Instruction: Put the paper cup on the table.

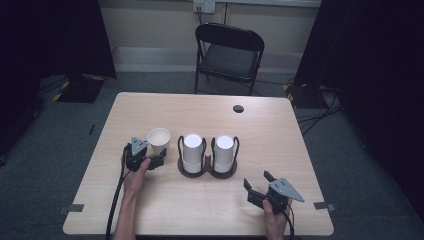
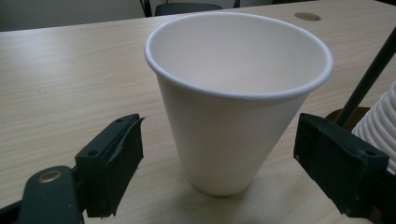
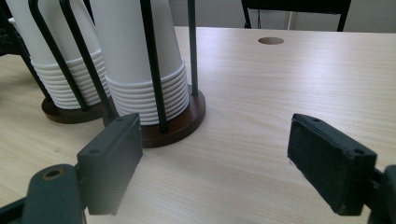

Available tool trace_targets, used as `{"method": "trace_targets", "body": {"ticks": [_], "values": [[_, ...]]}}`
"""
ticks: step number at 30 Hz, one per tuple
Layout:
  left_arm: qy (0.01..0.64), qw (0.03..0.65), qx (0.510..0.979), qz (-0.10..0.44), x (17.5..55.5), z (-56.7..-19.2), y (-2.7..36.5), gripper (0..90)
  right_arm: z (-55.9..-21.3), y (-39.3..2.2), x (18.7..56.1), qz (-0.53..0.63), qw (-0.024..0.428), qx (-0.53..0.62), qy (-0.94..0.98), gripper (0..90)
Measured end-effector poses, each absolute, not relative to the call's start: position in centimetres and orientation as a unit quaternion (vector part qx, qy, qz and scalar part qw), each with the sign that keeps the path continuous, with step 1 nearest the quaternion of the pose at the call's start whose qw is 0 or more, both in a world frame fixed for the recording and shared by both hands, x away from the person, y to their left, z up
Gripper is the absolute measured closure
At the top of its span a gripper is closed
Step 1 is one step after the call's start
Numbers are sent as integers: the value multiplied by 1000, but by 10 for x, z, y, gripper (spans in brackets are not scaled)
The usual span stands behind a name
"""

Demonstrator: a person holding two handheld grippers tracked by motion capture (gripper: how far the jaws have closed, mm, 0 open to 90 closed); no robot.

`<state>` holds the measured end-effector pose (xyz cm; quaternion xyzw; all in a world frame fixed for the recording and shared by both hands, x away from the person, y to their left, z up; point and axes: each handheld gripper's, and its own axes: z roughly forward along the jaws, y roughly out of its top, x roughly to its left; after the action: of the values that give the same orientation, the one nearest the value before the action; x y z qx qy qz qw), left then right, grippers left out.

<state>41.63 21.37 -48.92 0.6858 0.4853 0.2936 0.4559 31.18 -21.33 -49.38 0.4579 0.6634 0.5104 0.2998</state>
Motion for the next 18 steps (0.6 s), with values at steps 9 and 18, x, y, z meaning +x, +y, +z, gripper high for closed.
{"method": "trace_targets", "body": {"ticks": [9,18], "values": [[481,469,680,295,392,-484,220,157,-494,-213,312,508,298,456,667,174],[480,485,674,284,372,-485,218,155,-494,-213,312,509,299,456,666,175]]}}
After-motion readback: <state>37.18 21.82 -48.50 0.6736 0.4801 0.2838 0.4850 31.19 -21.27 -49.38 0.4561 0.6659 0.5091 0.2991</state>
